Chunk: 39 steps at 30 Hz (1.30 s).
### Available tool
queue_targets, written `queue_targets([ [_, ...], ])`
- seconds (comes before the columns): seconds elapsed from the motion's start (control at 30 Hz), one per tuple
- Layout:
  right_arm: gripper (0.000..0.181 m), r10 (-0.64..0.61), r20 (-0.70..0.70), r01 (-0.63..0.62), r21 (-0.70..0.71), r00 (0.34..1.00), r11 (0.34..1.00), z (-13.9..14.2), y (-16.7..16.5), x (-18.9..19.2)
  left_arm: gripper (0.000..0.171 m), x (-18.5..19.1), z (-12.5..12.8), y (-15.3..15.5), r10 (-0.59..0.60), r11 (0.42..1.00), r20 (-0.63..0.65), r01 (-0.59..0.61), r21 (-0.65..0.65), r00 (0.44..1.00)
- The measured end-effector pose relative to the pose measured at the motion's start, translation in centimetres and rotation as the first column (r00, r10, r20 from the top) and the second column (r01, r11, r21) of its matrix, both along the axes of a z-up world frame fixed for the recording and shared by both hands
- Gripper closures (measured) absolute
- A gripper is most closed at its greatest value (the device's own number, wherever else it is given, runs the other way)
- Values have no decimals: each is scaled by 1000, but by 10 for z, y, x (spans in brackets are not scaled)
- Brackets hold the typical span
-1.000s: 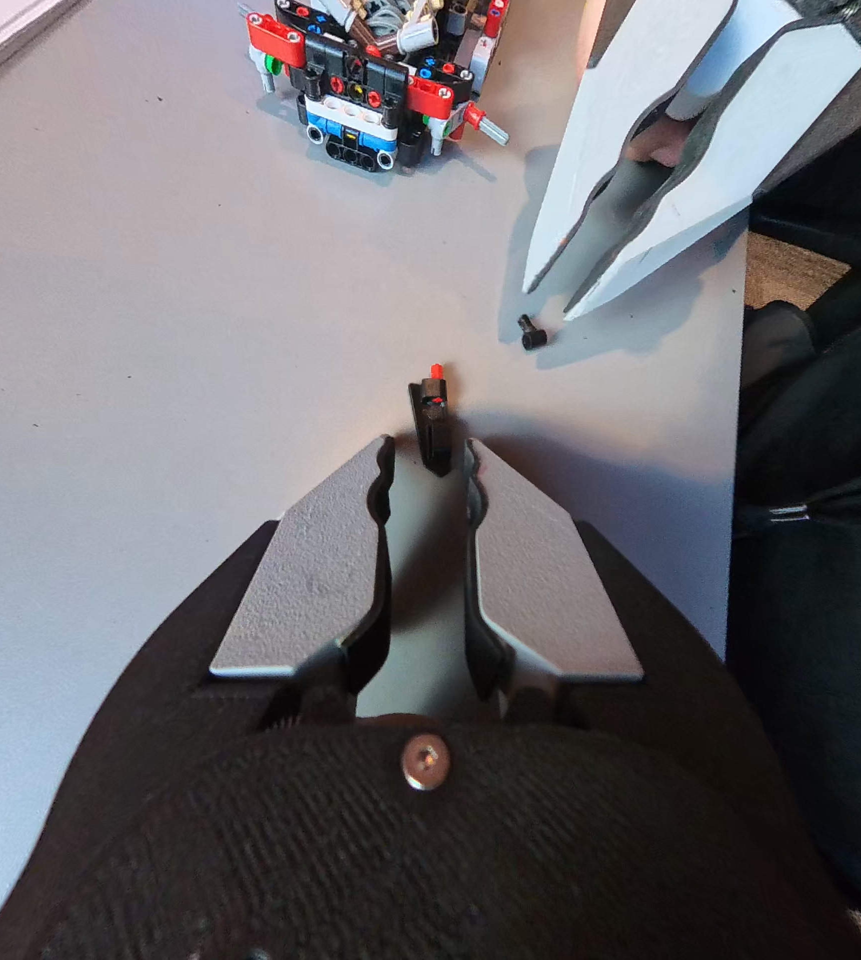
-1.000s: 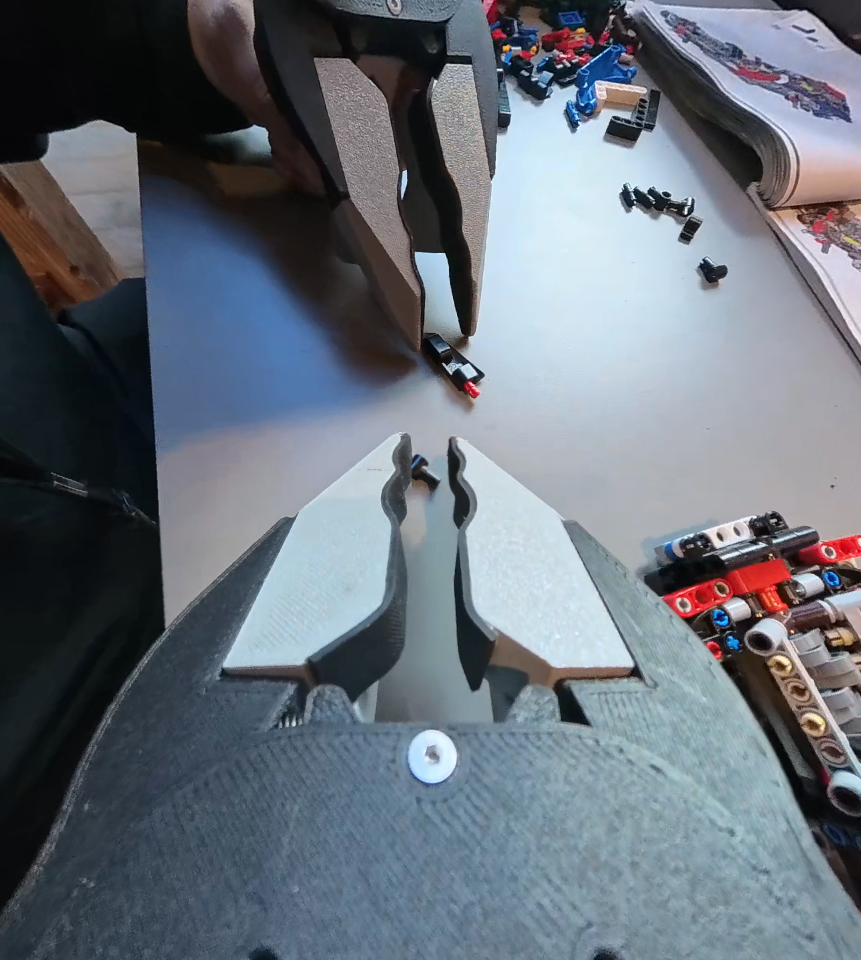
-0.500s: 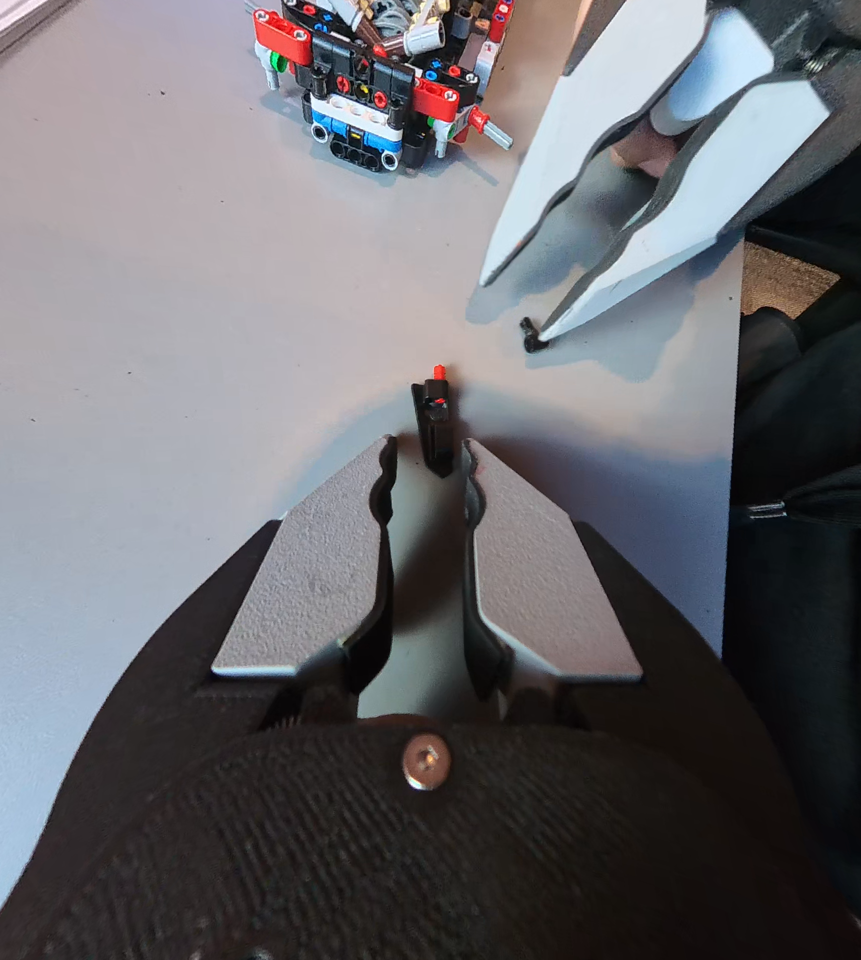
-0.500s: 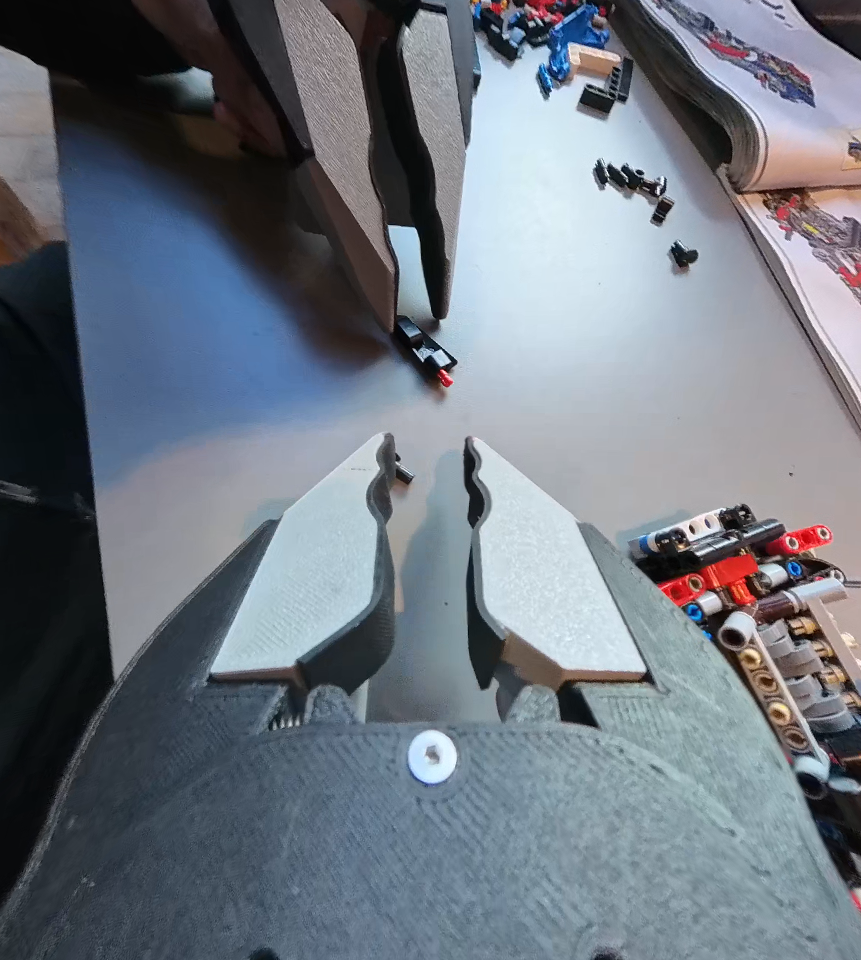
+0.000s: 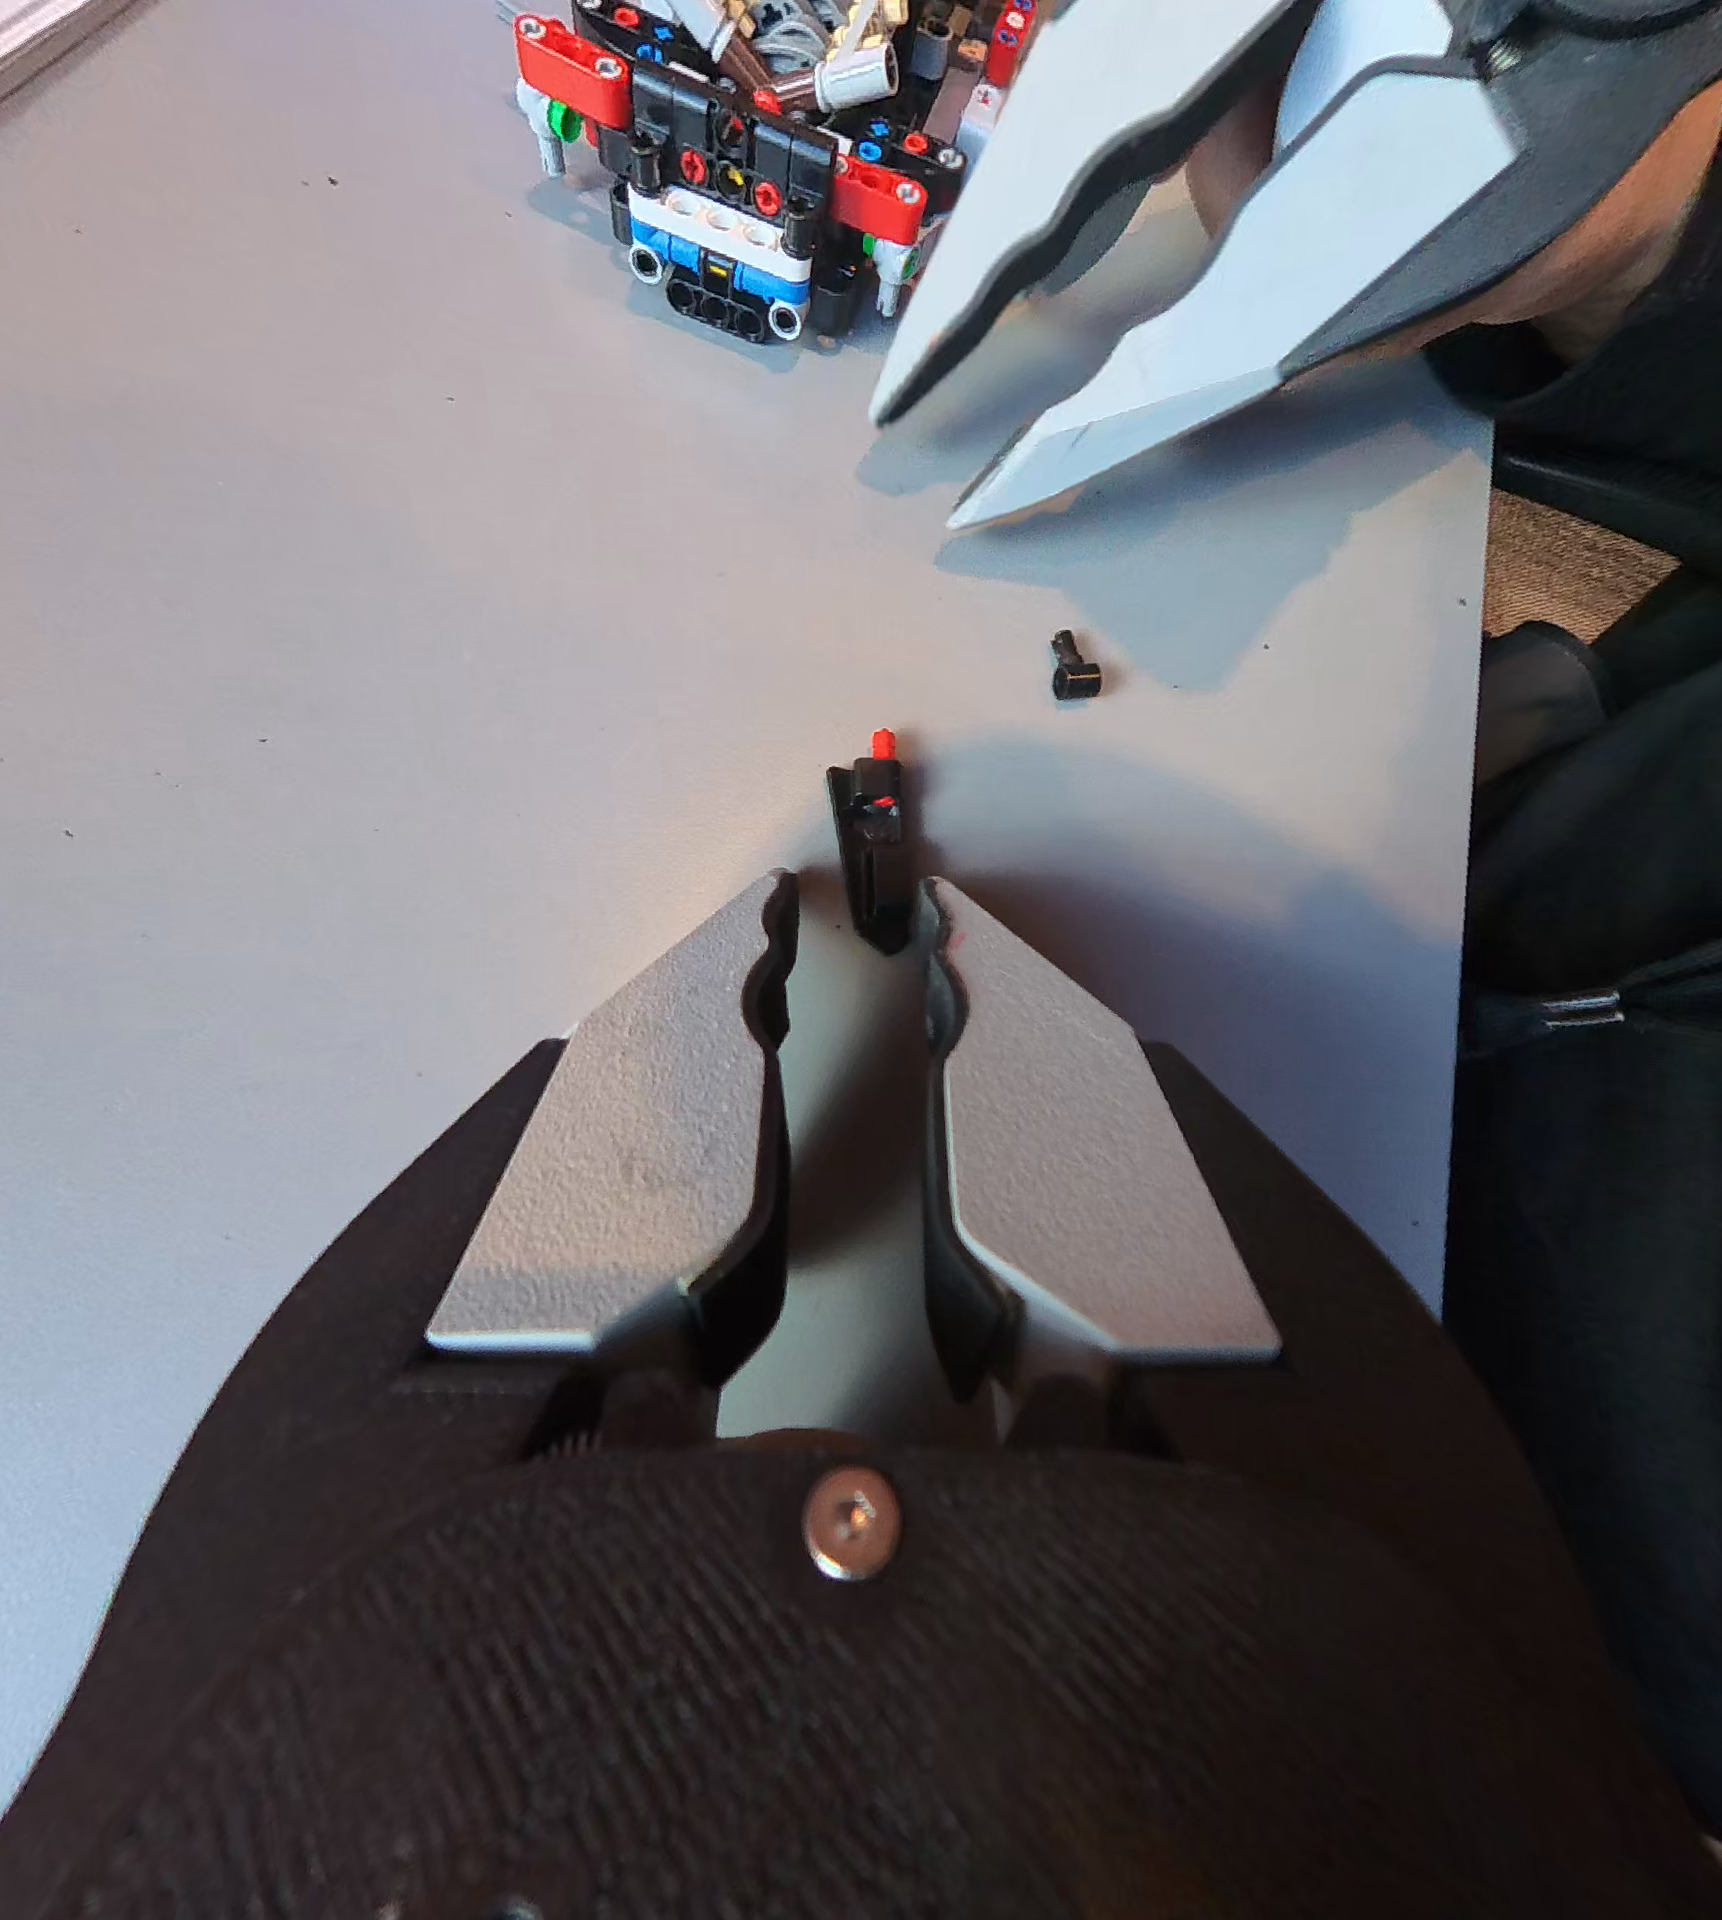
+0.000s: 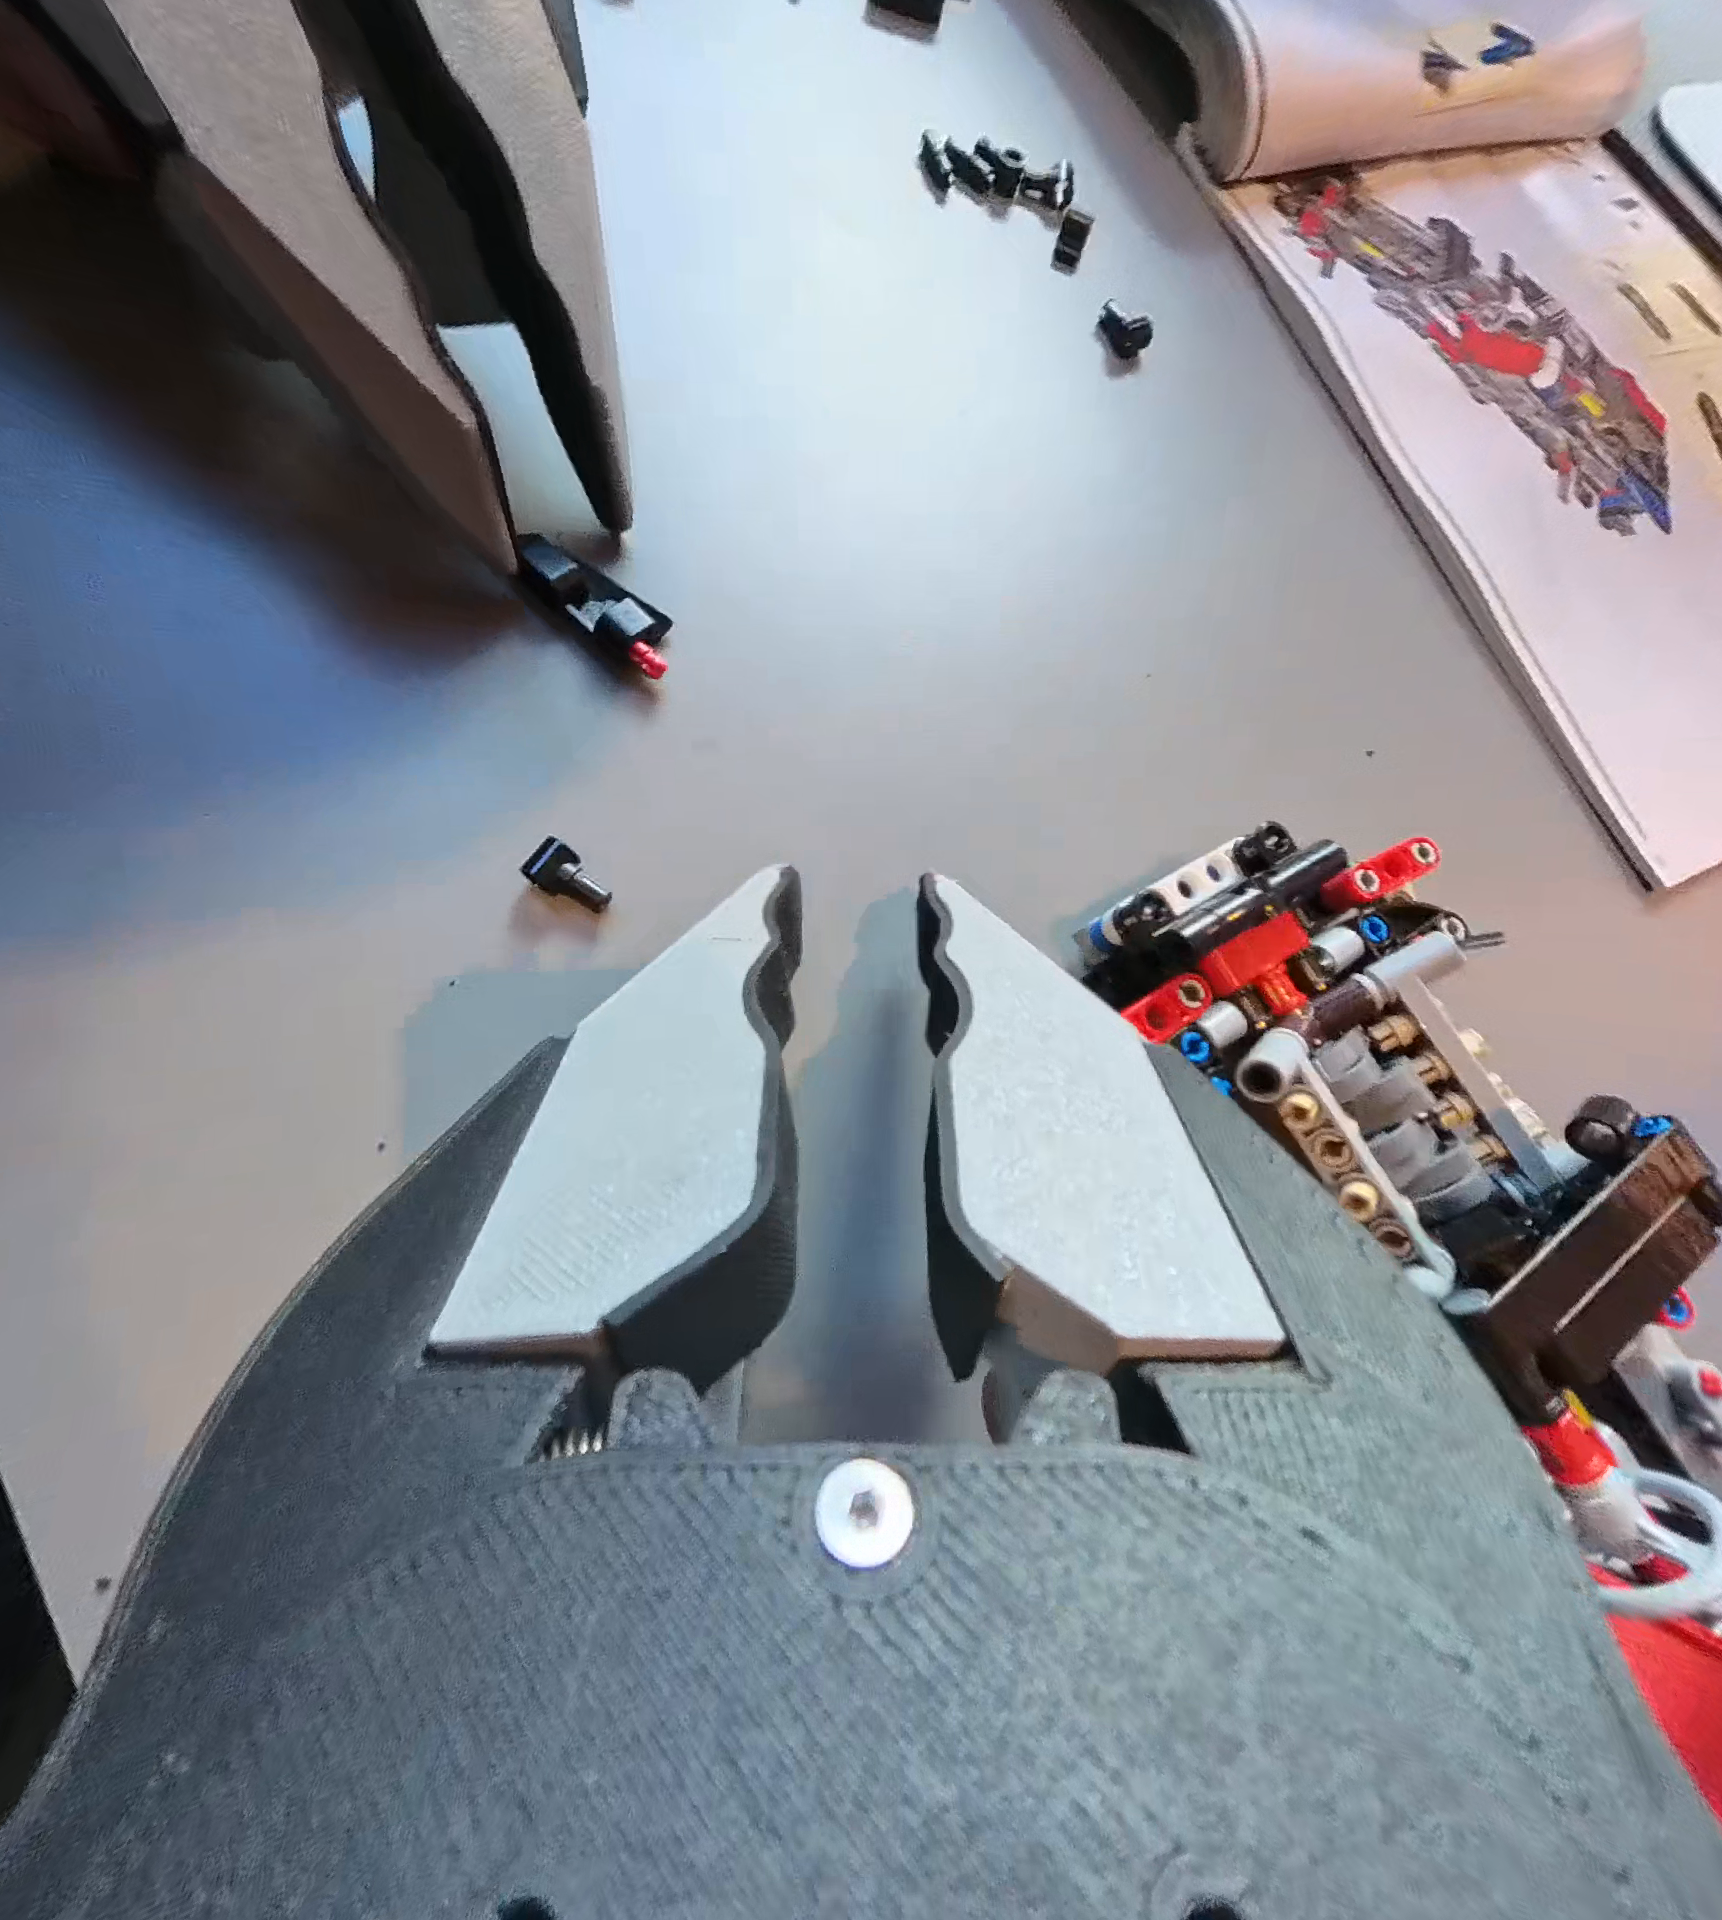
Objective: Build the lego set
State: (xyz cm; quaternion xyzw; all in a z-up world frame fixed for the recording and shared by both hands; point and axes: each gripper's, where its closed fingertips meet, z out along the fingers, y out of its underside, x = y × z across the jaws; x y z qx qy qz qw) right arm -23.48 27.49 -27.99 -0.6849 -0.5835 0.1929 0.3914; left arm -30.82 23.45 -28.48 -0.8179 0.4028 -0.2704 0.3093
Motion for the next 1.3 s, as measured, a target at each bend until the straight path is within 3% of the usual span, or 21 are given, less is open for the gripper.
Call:
queue_targets([
  [0.2,154,76,-70,-81,-71,995,994,8,-28,-9,153,0,0,0,2,1000,-1,-2,1,1000],
  [0.43,131,-67,-49,60,-138,997,989,2,-25,-21,153,0,0,1,4,1000,0,-4,-1,1000],
  [0.63,133,-49,19,51,-156,999,986,-9,-30,-14,153,0,0,0,2,1000,-1,-2,0,1000],
  [0.87,135,-111,21,113,-148,994,982,-8,-25,20,154,0,0,0,2,1000,2,-2,-5,1000],
  [0.97,146,-132,8,132,-155,991,979,-6,-29,26,159,-2,-1,3,24,1000,-12,-24,7,1000],
  [1.13,150,-114,-56,93,-292,992,952,-2,-52,7,162,3,-1,-5,39,999,8,-39,-24,999],
  [1.3,160,-127,-34,110,-303,991,947,-6,-39,1,158,11,0,-15,13,1000,5,-13,-15,1000],
])
